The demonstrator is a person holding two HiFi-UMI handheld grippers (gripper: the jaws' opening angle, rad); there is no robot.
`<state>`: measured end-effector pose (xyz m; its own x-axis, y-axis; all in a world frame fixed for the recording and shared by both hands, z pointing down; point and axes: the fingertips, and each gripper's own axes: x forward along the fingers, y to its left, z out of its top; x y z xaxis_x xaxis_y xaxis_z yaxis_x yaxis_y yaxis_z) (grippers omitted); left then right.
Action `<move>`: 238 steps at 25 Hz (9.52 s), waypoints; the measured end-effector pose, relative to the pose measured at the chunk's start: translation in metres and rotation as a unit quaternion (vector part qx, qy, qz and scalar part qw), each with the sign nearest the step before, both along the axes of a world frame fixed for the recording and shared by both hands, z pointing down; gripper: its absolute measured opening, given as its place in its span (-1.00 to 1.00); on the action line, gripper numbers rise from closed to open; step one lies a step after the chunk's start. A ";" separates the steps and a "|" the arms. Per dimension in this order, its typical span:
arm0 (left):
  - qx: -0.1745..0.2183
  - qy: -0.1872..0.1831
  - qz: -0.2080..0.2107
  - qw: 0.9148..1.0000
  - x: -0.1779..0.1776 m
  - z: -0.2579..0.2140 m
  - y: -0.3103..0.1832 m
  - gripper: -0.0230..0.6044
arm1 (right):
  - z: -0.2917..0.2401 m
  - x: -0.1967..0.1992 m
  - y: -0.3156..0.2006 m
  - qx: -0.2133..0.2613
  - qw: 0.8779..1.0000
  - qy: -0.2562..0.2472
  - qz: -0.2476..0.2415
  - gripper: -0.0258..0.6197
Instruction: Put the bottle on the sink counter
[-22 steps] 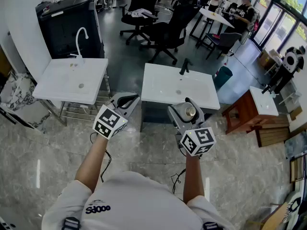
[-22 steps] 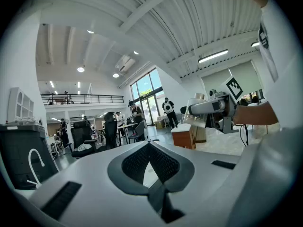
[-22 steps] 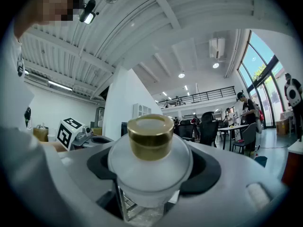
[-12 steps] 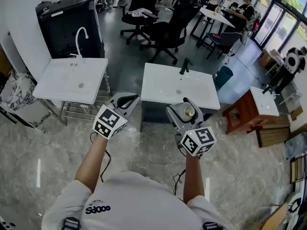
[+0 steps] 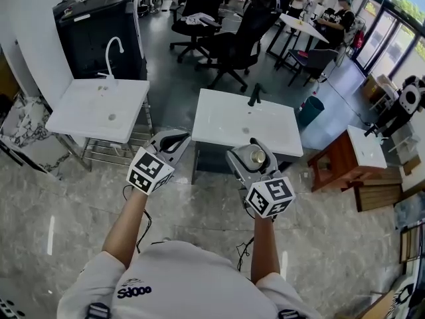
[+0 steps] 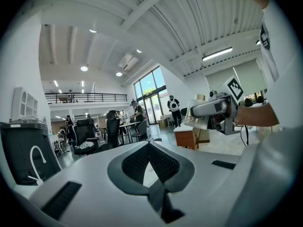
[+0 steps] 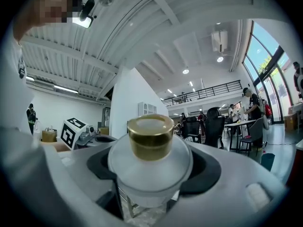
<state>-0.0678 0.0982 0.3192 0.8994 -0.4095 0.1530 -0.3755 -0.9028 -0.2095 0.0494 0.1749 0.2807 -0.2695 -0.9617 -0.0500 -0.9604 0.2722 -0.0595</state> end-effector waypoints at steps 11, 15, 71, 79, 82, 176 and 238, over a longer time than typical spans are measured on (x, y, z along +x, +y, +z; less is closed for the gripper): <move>-0.005 -0.001 -0.032 0.999 0.016 0.007 0.011 -0.91 | 0.005 0.023 0.005 -0.007 1.000 0.001 -0.025 0.16; -0.008 -0.003 -0.034 0.999 0.024 0.012 0.008 -0.91 | 0.010 0.031 0.002 -0.009 1.000 0.001 -0.026 0.16; -0.047 -0.021 0.000 0.999 0.074 0.071 -0.303 -0.91 | 0.080 0.081 -0.315 -0.036 0.999 -0.038 0.010 0.16; -0.075 -0.022 -0.047 0.996 0.079 0.101 -0.327 -0.91 | 0.117 0.084 -0.352 -0.064 0.997 -0.026 -0.033 0.16; -0.084 -0.036 -0.065 0.994 0.077 0.119 -0.334 -0.91 | 0.136 0.081 -0.369 -0.077 0.995 -0.021 -0.052 0.16; -0.199 -0.092 -0.169 0.961 0.045 0.265 -0.355 -0.91 | 0.386 0.042 -0.424 -0.243 0.952 0.092 -0.164 0.21; 0.005 -0.002 -0.067 0.998 0.124 0.016 -0.333 -0.91 | 0.039 0.126 -0.368 -0.059 0.990 0.130 -0.014 -0.89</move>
